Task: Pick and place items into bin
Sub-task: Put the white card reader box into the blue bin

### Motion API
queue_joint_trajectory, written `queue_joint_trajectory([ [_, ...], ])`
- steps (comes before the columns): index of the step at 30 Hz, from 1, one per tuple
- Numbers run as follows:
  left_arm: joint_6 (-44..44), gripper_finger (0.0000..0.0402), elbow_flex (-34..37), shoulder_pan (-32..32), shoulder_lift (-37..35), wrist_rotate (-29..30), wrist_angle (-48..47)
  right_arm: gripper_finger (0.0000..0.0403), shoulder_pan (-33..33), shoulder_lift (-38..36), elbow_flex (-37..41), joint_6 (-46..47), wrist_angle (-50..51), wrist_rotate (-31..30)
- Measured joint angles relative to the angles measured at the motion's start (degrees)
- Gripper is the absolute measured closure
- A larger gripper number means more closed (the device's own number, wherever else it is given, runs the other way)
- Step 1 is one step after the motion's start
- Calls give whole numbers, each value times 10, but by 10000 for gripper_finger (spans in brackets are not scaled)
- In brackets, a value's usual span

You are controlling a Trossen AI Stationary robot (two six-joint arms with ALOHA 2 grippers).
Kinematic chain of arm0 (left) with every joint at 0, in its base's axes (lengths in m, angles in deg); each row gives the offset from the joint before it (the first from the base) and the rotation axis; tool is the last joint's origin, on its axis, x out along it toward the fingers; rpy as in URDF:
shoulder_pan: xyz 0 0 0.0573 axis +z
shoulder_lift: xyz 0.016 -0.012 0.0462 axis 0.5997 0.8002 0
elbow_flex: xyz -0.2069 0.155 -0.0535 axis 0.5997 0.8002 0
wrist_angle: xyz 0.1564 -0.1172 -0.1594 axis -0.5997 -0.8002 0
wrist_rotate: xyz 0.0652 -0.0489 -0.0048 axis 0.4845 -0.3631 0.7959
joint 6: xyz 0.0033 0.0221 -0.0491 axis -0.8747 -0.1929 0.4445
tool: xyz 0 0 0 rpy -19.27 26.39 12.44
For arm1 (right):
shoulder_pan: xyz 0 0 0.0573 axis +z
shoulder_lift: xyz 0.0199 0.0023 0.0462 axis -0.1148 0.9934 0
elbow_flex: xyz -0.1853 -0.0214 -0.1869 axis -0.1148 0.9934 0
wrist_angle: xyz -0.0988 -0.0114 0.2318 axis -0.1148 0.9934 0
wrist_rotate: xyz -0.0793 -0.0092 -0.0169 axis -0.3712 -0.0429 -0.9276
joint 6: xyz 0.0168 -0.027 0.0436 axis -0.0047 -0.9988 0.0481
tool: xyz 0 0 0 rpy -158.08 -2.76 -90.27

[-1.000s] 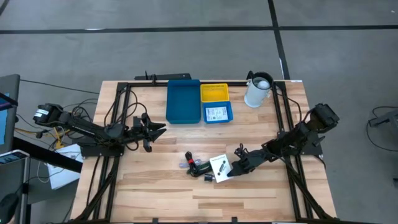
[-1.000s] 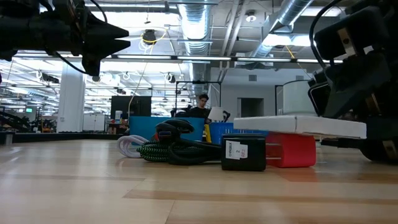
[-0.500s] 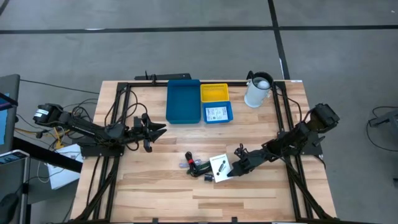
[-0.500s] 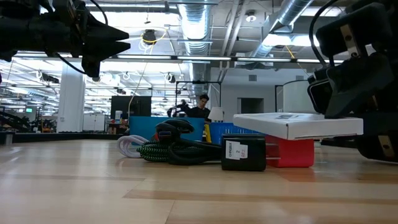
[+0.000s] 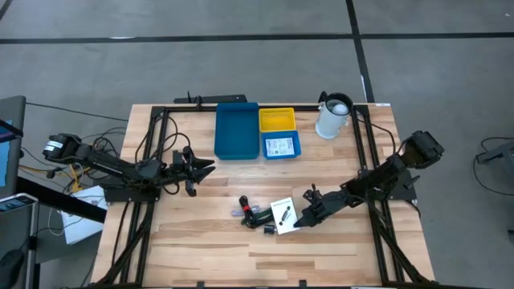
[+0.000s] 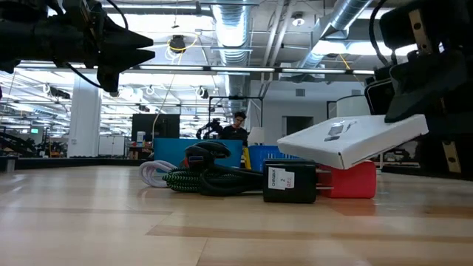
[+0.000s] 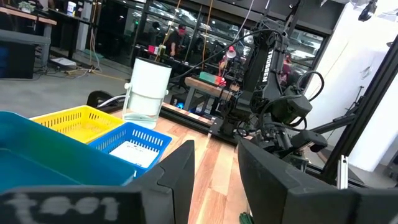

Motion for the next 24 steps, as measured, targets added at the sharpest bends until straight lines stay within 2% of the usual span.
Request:
queue_joint_trajectory([
  [13, 0, 290, 0, 0, 0, 0, 0, 348, -5, -62, 0, -53, -1, -17],
  [19, 0, 290, 0, 0, 0, 0, 6, 349, -39, -111, 0, -123, 3, -17],
  [24, 0, 290, 0, 0, 0, 2, 7, 349, -85, -161, -11, -203, 83, 7],
])
